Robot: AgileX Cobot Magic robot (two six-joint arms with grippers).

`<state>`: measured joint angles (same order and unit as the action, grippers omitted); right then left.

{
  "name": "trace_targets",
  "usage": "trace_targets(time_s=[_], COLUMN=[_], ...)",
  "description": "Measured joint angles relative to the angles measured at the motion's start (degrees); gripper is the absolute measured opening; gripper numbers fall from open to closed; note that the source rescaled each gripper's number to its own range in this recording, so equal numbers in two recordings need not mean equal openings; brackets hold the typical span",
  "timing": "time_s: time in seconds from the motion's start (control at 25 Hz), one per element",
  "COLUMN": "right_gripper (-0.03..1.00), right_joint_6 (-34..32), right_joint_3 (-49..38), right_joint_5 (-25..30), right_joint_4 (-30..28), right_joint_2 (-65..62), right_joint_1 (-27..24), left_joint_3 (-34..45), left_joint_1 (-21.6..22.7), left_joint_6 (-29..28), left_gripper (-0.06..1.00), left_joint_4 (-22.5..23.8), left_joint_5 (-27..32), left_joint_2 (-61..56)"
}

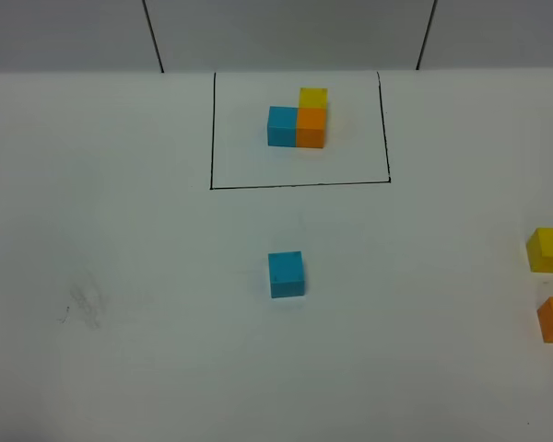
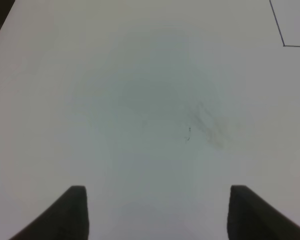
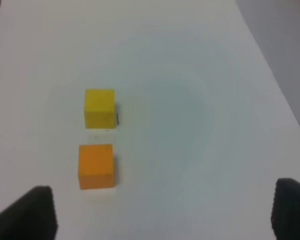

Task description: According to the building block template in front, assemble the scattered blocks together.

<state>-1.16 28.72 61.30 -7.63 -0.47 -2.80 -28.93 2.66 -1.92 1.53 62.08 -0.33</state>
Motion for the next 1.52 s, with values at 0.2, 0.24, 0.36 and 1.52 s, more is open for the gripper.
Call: trace_targets(time_s=[0.2,0.24,0.36,1.52], right_gripper=[0.8,0.8,0.8,0.8], right_joint_6=[0.0,0.0,0.0,-0.2], right_joint_3=[0.0,0.0,0.0,9.3], right_joint_5=[0.0,0.0,0.0,-9.9], right_joint_4=[0.9,2.4,7.0,8.5], right_joint_2=[0.0,0.0,0.0,55.3], right_joint_1=[0.0,0.0,0.0,0.0], left_joint_3=[0.0,0.0,0.0,0.0], left_joint_1=[0.0,0.0,0.0,0.0], left_joint_6=[0.0,0.0,0.0,0.0], left_gripper=[0.34,0.34,0.34,0.34], left_joint_4=[0.0,0.0,0.0,0.0], left_joint_5=[0.0,0.0,0.0,0.0], left_joint_2=[0.0,0.0,0.0,0.0])
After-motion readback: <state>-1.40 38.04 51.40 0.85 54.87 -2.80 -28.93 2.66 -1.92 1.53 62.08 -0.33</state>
